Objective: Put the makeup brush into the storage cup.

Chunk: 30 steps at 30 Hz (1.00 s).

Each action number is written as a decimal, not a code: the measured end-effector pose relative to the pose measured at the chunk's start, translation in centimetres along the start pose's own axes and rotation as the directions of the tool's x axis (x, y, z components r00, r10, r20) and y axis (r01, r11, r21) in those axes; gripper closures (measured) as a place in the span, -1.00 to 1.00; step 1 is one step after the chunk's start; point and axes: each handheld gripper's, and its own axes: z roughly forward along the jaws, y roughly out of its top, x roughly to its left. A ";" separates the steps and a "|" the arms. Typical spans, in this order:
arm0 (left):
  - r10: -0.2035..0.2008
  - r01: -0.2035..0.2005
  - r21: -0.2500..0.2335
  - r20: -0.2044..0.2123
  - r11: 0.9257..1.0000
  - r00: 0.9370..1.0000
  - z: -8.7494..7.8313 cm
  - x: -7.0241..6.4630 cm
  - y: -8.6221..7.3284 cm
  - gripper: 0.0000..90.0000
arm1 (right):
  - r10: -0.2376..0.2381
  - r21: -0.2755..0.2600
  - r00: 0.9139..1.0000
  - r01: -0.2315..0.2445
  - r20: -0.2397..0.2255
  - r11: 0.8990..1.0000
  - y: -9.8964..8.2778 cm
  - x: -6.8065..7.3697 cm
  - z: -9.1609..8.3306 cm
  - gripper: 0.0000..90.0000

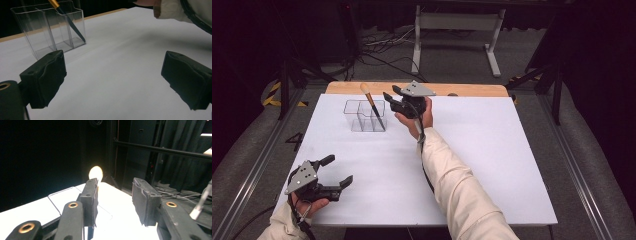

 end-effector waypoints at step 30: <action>0.007 -0.007 0.003 -0.008 1.000 1.000 0.1 -0.2 0.1 -0.86 | -0.172 0.047 0.981 0.169 0.087 0.985 1.0 -0.1 -8.1 -0.05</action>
